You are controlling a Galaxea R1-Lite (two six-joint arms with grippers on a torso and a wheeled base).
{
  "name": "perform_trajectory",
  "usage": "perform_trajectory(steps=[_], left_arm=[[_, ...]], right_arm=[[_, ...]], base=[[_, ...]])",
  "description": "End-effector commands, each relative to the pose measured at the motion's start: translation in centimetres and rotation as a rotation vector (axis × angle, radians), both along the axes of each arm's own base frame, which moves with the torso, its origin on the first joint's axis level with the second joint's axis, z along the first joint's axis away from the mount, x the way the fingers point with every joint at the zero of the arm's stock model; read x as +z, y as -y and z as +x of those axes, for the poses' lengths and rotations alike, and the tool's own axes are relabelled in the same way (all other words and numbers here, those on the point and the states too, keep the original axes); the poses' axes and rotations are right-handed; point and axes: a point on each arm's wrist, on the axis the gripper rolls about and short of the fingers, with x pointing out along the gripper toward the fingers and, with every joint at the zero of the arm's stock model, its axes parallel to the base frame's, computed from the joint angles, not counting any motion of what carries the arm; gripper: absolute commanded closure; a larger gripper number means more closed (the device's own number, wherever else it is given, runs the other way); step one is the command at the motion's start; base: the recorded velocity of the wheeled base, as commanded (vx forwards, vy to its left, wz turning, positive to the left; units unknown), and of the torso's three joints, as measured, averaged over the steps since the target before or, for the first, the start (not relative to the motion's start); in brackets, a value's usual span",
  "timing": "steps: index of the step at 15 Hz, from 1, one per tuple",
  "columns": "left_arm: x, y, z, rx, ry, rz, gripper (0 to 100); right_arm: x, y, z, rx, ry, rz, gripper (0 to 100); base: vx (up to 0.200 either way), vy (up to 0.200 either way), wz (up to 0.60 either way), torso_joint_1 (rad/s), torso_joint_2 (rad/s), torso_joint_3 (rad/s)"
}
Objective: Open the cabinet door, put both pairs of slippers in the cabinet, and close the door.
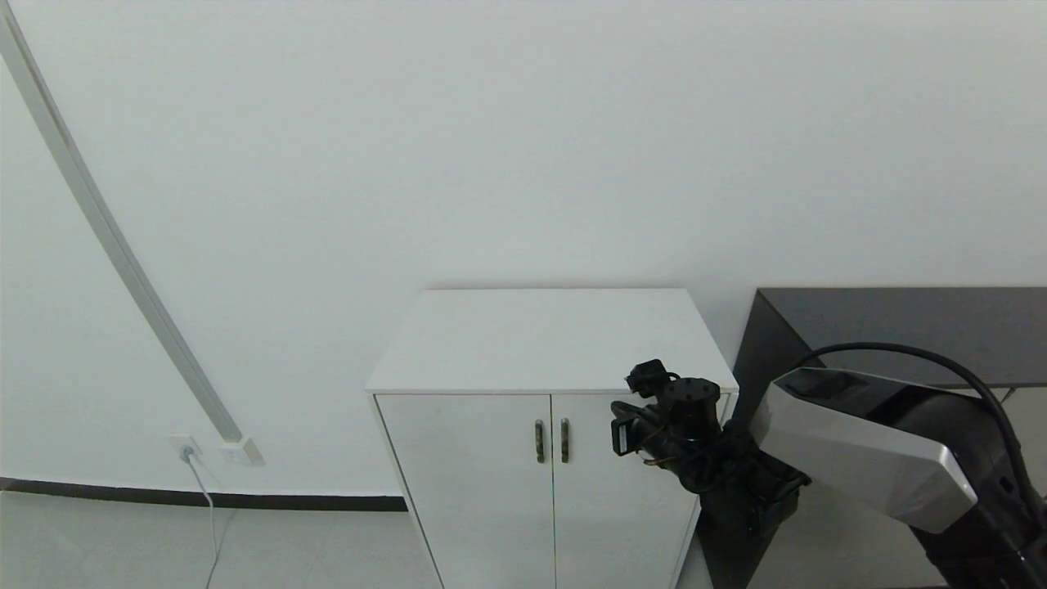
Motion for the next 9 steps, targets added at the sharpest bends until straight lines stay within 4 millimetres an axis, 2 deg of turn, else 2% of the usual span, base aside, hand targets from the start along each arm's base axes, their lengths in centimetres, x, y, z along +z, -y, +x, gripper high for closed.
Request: perform_trajectory(steps=[1,6,9], left_arm=[[0.0,0.0,0.0,0.0,-0.001,0.0,100],[0.0,0.0,0.0,0.0,-0.001,0.0,100],[0.0,0.0,0.0,0.0,-0.001,0.001,100]], right_arm=[[0.0,0.1,-0.1,-0.003,0.0,-0.001,100],[1.9,0.2,-3.7,0.038,0.004,0.002,100],[3.6,1.3,-6.3,0.049,0.006,0.002,100]], base=[[0.0,0.0,0.0,0.0,0.0,0.0],[0.0,0.0,0.0,0.0,0.0,0.0],[0.0,0.0,0.0,0.0,0.0,0.0]])
